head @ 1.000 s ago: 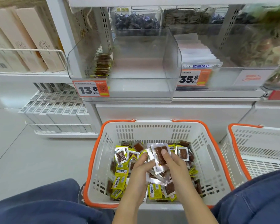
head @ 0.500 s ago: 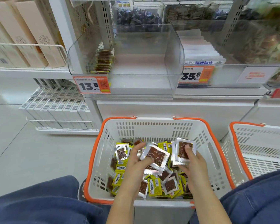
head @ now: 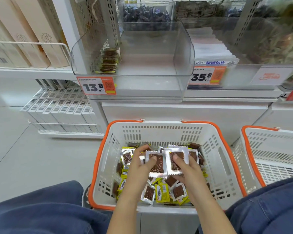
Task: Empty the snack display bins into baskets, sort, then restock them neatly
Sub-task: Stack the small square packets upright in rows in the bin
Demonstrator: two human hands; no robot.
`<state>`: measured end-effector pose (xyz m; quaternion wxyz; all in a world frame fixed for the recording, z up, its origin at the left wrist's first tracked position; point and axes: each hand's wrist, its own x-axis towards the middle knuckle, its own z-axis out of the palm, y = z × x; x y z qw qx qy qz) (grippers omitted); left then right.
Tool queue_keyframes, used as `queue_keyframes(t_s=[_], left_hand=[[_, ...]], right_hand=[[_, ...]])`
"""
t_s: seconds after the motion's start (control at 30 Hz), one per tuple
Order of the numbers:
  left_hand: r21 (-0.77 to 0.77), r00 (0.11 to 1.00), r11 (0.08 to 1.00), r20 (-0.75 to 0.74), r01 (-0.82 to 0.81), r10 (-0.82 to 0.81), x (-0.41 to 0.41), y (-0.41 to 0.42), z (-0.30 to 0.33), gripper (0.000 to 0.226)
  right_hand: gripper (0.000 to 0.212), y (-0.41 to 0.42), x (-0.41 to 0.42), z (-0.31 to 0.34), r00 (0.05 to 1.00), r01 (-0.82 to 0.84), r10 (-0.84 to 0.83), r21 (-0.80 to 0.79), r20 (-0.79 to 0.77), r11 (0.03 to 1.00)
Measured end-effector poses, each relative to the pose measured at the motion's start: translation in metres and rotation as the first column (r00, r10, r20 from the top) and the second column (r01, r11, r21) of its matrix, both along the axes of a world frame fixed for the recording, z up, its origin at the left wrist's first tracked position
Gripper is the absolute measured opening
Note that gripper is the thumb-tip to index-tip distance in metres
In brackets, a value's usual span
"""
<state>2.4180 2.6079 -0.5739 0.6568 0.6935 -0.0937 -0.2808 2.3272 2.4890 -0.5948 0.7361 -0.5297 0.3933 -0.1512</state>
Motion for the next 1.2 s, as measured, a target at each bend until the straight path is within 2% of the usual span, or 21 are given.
queue_keyframes(t_s=[0.13,0.23,0.33,0.4,0.5,0.57,0.67,0.73,0.8,0.87,0.93,1.0,1.07,1.13,1.17,1.2], left_hand=[[-0.101,0.987,0.986,-0.100,-0.133,0.123,0.001,0.000,-0.001,0.034],[-0.100,0.986,0.988,-0.136,-0.114,0.100,-0.005,-0.004,-0.001,0.032],[-0.020,0.983,0.983,0.018,-0.184,0.185,-0.014,-0.016,-0.003,0.031],[0.000,0.981,0.981,0.032,-0.194,0.194,-0.017,-0.019,-0.003,0.032],[-0.083,0.961,0.973,-0.193,-0.217,0.198,-0.011,-0.012,-0.001,0.025],[-0.106,0.945,0.955,-0.210,-0.278,0.251,-0.007,-0.007,0.000,0.024],[-0.098,0.836,0.848,-0.259,-0.522,0.484,-0.004,-0.004,-0.004,0.021],[-0.148,0.782,0.797,-0.361,-0.586,0.508,-0.002,-0.003,-0.006,0.028],[-0.152,0.836,0.860,-0.366,-0.488,0.409,-0.003,-0.006,-0.006,0.034],[-0.078,0.922,0.943,-0.249,-0.323,0.295,-0.009,-0.012,-0.004,0.032],[0.023,0.963,0.969,-0.109,-0.245,0.246,-0.016,-0.017,-0.003,0.030],[0.061,0.980,0.979,-0.038,-0.193,0.196,-0.018,-0.018,-0.001,0.027],[0.052,0.994,0.995,-0.069,-0.086,0.090,-0.016,-0.018,0.005,0.027],[0.018,0.986,1.000,-0.166,-0.020,0.022,-0.014,-0.020,0.017,0.028],[0.013,0.974,1.000,-0.223,-0.024,0.026,-0.012,-0.021,0.024,0.037],[0.018,0.961,0.998,-0.271,-0.053,0.056,-0.009,-0.022,0.032,0.052]], right_hand=[[0.041,0.000,-0.001,0.004,0.999,0.032,-0.032,-0.042,-0.017,0.999],[0.033,0.009,0.003,0.006,1.000,-0.012,0.012,-0.027,-0.004,1.000],[0.020,0.019,0.005,0.009,0.998,-0.052,0.050,0.046,0.043,0.998],[0.018,0.023,0.004,0.009,0.997,-0.059,0.056,0.053,0.061,0.997],[0.024,0.021,0.005,0.010,0.998,-0.003,-0.001,0.073,0.055,0.997],[0.029,0.018,0.006,0.008,0.998,0.045,-0.049,0.070,0.051,0.996],[0.028,0.017,0.005,0.007,0.995,0.067,-0.071,0.052,0.064,0.996],[0.031,0.018,0.005,0.007,0.996,0.058,-0.060,0.030,0.063,0.998],[0.031,0.020,0.007,0.006,0.997,0.049,-0.051,0.043,0.059,0.998],[0.026,0.023,0.009,0.004,0.997,0.035,-0.038,0.061,0.060,0.998],[0.028,0.025,0.011,0.004,0.997,0.038,-0.041,0.052,0.069,0.998],[0.033,0.026,0.011,0.005,0.997,0.008,-0.011,0.033,0.081,0.999],[0.043,0.030,0.013,0.008,0.995,-0.019,0.017,0.022,0.099,1.000],[0.071,0.031,0.019,0.015,0.994,-0.059,0.061,-0.026,0.091,0.998],[0.077,0.031,0.024,0.018,0.993,-0.076,0.081,-0.057,0.087,0.995],[0.073,0.032,0.030,0.025,0.991,-0.090,0.099,-0.090,0.095,0.992]])
